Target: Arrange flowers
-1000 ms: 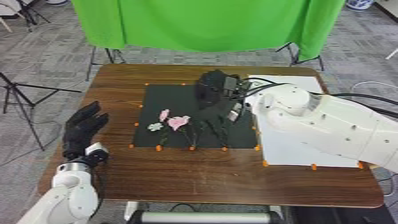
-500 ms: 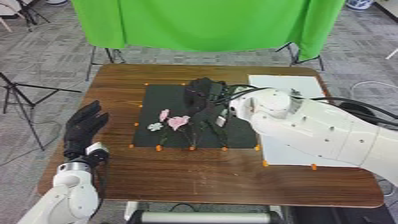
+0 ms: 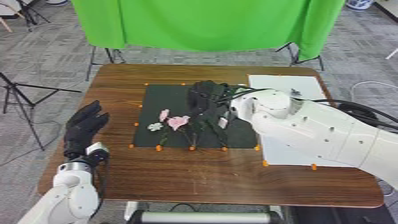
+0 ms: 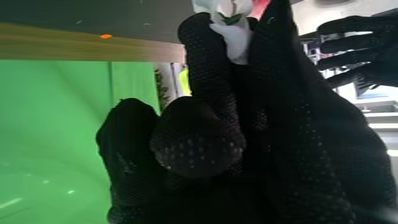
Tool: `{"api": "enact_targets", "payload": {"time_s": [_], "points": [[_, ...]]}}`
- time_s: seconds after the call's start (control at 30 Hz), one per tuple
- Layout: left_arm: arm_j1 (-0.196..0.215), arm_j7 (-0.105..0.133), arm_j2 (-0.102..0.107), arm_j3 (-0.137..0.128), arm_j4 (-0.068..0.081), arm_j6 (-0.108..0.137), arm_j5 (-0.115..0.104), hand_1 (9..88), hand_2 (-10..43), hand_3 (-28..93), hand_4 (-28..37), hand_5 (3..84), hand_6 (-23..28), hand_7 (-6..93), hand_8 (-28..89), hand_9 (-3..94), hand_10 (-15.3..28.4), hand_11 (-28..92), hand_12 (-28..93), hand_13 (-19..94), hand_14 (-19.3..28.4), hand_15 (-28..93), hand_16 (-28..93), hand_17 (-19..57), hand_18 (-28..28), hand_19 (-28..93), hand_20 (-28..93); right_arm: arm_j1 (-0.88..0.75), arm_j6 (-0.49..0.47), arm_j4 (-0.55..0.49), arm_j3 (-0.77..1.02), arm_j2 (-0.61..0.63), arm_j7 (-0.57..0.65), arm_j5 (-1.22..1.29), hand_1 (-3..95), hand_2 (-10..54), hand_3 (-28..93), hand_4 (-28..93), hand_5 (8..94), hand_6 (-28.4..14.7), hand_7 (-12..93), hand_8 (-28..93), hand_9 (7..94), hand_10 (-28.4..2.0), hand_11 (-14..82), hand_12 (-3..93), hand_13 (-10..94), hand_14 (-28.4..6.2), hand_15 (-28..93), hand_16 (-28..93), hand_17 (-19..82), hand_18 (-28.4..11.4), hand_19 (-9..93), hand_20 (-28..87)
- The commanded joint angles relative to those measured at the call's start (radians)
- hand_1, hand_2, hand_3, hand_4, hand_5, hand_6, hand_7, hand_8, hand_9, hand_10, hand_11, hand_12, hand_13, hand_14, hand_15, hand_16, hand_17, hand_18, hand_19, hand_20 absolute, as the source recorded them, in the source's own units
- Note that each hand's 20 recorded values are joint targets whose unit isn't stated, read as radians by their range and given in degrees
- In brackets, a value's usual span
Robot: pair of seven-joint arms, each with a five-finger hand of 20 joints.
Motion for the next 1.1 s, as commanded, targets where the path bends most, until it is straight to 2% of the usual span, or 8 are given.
{"api": "enact_targets", "payload": {"time_s": [0.03, 0.4, 0.7, 0.8, 0.83, 0.87, 0.9, 1.1], "points": [[0.006, -0.009, -0.009, 0.003, 0.001, -0.009, 0.002, 46.8, -5.9, 72, -9.4, 46.6, -2.5, 25.9, -12, 36.7, 9.9, 24, 14, 38, 14.4, 31, 0, 11.0, 13.9, 29, 29, 0.008, 0.019, -0.003, -0.009, 0.003, 0.008, 0.01, 56.0, -7.9, 61, -19, 72.0, 7.8, 24, -4, 83.8, -8.4, 6.0, 26.6, 89, -1.8, 66, 30, 62, -14.0, 93, 65], [0.005, -0.021, -0.009, -0.001, 0.001, -0.013, 0.009, 46.5, -6.2, 72, -9.6, 46.3, -2.3, 25.9, -12, 36.8, 9.8, 23, 14, 38, 14.5, 32, 1, 9.3, 14.0, 27, 27, 0.007, -0.01, -0.014, -0.01, 0.022, 0.03, 0.023, 52.5, -9.4, 62, -18, 66.7, 7.5, 25, -6, 80.2, -9.4, 9.4, 23.5, 90, -1.7, 65, 31, 63, -14.2, 93, 65], [0.007, -0.025, -0.007, -0.004, 0.0, -0.014, 0.01, 46.3, -6.2, 72, -9.7, 46.6, -2.5, 26.1, -12, 36.8, 9.8, 23, 14, 37, 14.5, 33, 1, 8.0, 14.2, 25, 26, 0.005, -0.11, -0.021, 0.022, 0.03, 0.048, -0.002, 43.0, -9.5, 69, -18, 60.7, 9.5, 22, -13, 76.9, -10.5, 12.9, 17.1, 90, -2.0, 64, 31, 62, -14.9, 93, 64], [0.011, -0.023, -0.006, -0.004, -0.003, -0.012, 0.008, 46.2, -6.2, 72, -9.8, 46.7, -2.6, 26.0, -12, 36.9, 9.8, 23, 14, 37, 14.4, 33, 1, 8.0, 14.2, 25, 26, 0.003, -0.108, -0.021, 0.035, 0.034, 0.042, -0.001, 42.0, -9.5, 70, -18, 60.1, 9.5, 22, -16, 76.2, -10.6, 12.4, 16.8, 90, -1.9, 62, 31, 62, -15.1, 93, 63], [0.019, -0.023, -0.005, -0.008, -0.009, -0.01, 0.007, 46.2, -6.2, 72, -9.8, 46.8, -2.6, 26.0, -12, 36.9, 9.8, 23, 14, 37, 14.3, 33, 1, 7.9, 14.2, 25, 26, 0.0, -0.109, -0.026, 0.046, 0.037, 0.041, -0.001, 41.9, -9.5, 70, -18, 59.8, 9.5, 22, -16, 76.1, -10.6, 12.3, 16.8, 90, -1.8, 62, 31, 62, -15.2, 93, 63], [0.008, -0.027, -0.007, -0.005, -0.002, -0.015, 0.011, 46.2, -6.2, 72, -9.8, 46.7, -2.6, 26.0, -12, 36.9, 9.8, 23, 14, 37, 14.3, 33, 1, 7.9, 14.2, 25, 26, 0.003, -0.096, -0.029, 0.052, 0.044, 0.042, 0.005, 41.8, -9.5, 69, -18, 59.7, 9.5, 22, -16, 76.1, -10.6, 12.3, 16.7, 90, -1.9, 62, 31, 62, -15.2, 93, 63], [0.011, -0.027, -0.007, -0.006, -0.004, -0.012, 0.01, 46.2, -6.1, 72, -9.8, 46.7, -2.6, 26.0, -12, 36.9, 9.8, 23, 14, 37, 14.3, 33, 1, 7.9, 14.2, 25, 26, -0.002, -0.094, -0.032, 0.074, 0.047, 0.037, 0.004, 41.6, -9.5, 69, -18, 59.6, 9.6, 22, -16, 76.1, -10.6, 12.3, 16.7, 90, -1.9, 62, 31, 62, -15.2, 93, 63], [0.011, -0.021, -0.003, -0.006, -0.004, -0.01, 0.008, 46.2, -6.1, 72, -9.9, 46.8, -2.6, 26.0, -12, 37.0, 9.8, 23, 14, 37, 14.4, 33, 1, 7.6, 14.3, 24, 26, -0.031, 0.018, -0.095, 0.221, 0.118, 0.072, -0.012, 40.4, -9.5, 69, -17, 59.2, 9.2, 22, -16, 75.9, -10.6, 12.3, 16.8, 90, -1.9, 62, 31, 62, -15.2, 93, 63]]}}
